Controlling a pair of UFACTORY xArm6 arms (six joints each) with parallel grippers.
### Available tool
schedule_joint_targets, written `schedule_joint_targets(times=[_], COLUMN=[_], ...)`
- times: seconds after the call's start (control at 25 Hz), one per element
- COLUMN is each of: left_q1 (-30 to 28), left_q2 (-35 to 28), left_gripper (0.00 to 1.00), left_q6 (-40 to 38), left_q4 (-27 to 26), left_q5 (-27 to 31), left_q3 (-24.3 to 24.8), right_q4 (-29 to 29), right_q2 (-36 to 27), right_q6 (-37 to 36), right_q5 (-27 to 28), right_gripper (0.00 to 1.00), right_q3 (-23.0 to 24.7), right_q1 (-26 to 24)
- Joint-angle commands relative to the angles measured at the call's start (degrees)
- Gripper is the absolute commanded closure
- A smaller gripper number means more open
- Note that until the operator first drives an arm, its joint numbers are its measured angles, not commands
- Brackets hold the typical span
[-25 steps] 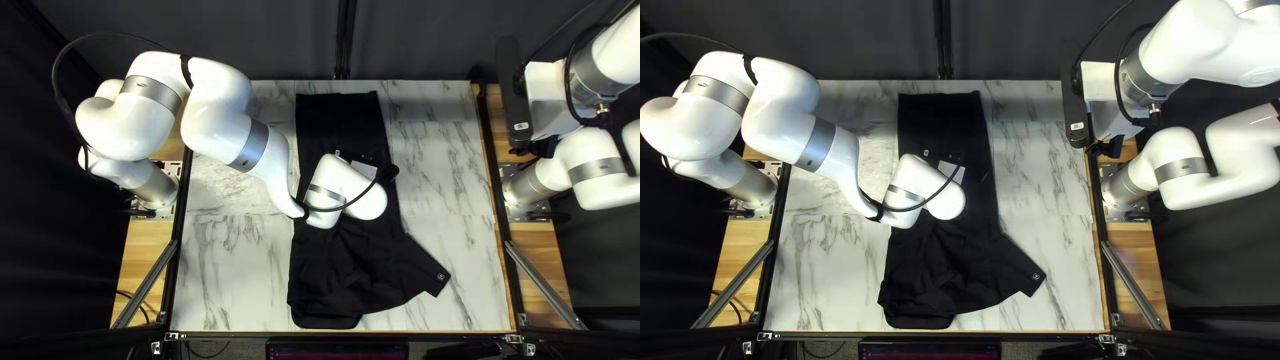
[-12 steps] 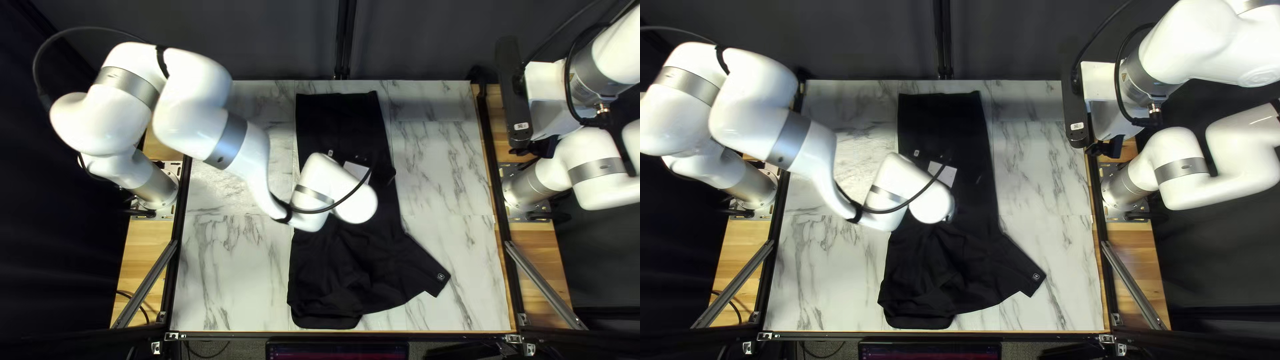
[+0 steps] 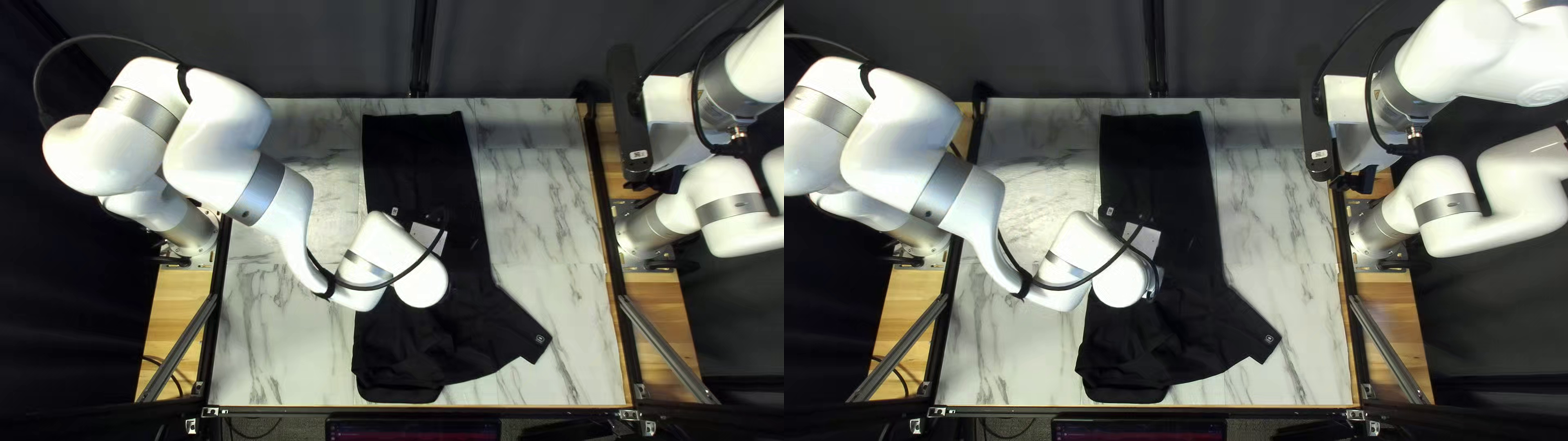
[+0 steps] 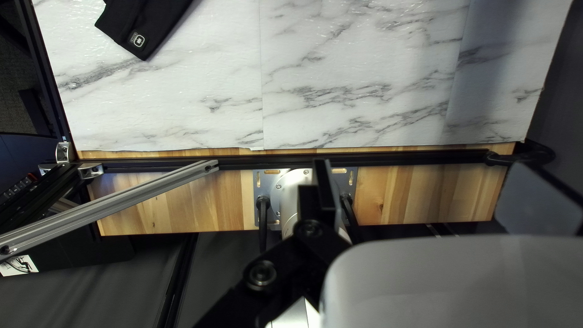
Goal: Fold t-shirt
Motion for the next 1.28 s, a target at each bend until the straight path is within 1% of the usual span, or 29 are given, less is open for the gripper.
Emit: schedule_joint_targets(times=[0.04, 0.12, 0.32, 0.4, 0.48, 0.6, 0.76, 0.84, 0.88, 0.92, 1.2, 1.28], left_q1=[-4.24, -5.99, -10.17, -10.85, -10.92, -10.4, -10.51, -11.0, -10.98, -10.91, -10.91, -11.8], left_q2=[4.93, 5.42, 8.84, 9.61, 9.2, 8.02, 6.99, 6.03, 5.73, 6.02, 6.02, 6.49], left_gripper=[0.0, 0.0, 0.0, 0.0, 0.0, 0.0, 0.0, 0.0, 0.0, 0.0, 0.0, 0.0], left_q6=[0.86, 0.61, 0.41, 1.77, 3.74, 10.48, 19.93, 26.55, 28.05, 28.03, 28.03, 26.2], left_q4=[1.29, 2.27, 3.87, 4.65, 5.04, 4.76, 4.07, 4.24, 4.29, 4.94, 4.94, 6.55], left_q5=[2.24, 2.1, 1.9, 0.73, -1.14, -5.15, -7.35, -8.47, -8.19, -6.18, -6.18, -5.76], left_q3=[-7.28, -8.06, -11.94, -12.03, -10.67, -7.7, -5.79, -3.4, -2.74, -2.96, -2.96, -3.56], right_q4=[0.0, 0.0, 0.0, 0.0, 0.0, 0.0, 0.0, 0.0, 0.0, 0.0, 0.0, 0.0], right_q2=[0.0, 0.0, 0.0, 0.0, 0.0, 0.0, 0.0, 0.0, 0.0, 0.0, 0.0, 0.0], right_q6=[0.0, 0.0, 0.0, 0.0, 0.0, 0.0, 0.0, 0.0, 0.0, 0.0, 0.0, 0.0], right_q5=[0.0, 0.0, 0.0, 0.0, 0.0, 0.0, 0.0, 0.0, 0.0, 0.0, 0.0, 0.0], right_gripper=[0.0, 0.0, 0.0, 0.0, 0.0, 0.0, 0.0, 0.0, 0.0, 0.0, 0.0, 0.0], right_q3=[0.0, 0.0, 0.0, 0.0, 0.0, 0.0, 0.0, 0.0, 0.0, 0.0, 0.0, 0.0], right_q1=[0.0, 0.0, 0.0, 0.0, 0.0, 0.0, 0.0, 0.0, 0.0, 0.0, 0.0, 0.0])
